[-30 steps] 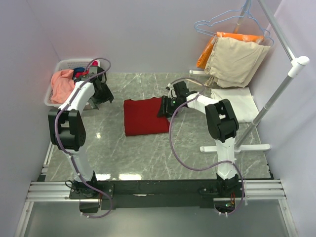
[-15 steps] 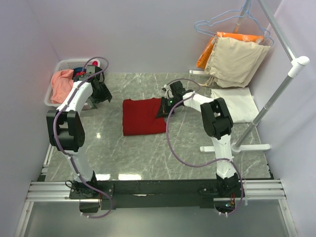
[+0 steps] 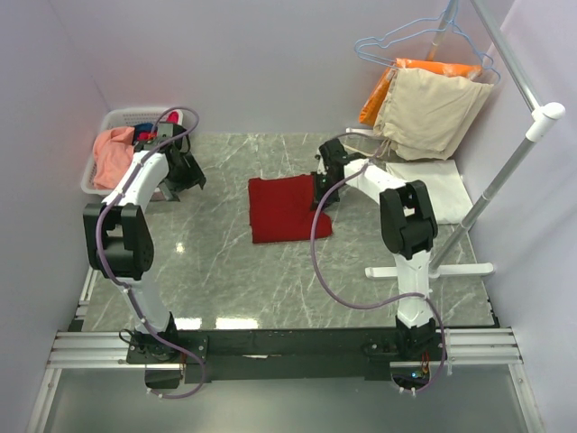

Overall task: Fold and stack the t-shirts
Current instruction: Neatly place the folded tshirt to the corner

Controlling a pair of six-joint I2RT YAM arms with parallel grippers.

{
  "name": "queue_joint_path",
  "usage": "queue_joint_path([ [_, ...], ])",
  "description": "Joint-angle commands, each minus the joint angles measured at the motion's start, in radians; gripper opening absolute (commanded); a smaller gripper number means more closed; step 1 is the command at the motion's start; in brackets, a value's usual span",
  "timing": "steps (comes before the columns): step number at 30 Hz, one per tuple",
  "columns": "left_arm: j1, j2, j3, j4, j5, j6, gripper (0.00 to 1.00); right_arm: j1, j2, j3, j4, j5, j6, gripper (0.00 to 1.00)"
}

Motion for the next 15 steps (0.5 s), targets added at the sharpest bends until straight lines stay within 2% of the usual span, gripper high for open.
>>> queue_joint_path([
  [1,0.004,-0.08,-0.028,0.056,0.053,0.032,0.77,-0.025,-0.083,0.081,-0.124,0.234,-0.048,0.0],
  [8,0.004,-0.081,-0.03,0.061,0.054,0.038,0.77,-0.106,-0.129,0.203,-0.253,0.45,-0.075,0.0],
  [15,0.004,-0.08,-0.027,0.061,0.061,0.038,0.77,-0.209,-0.16,0.268,-0.347,0.564,-0.107,0.0],
])
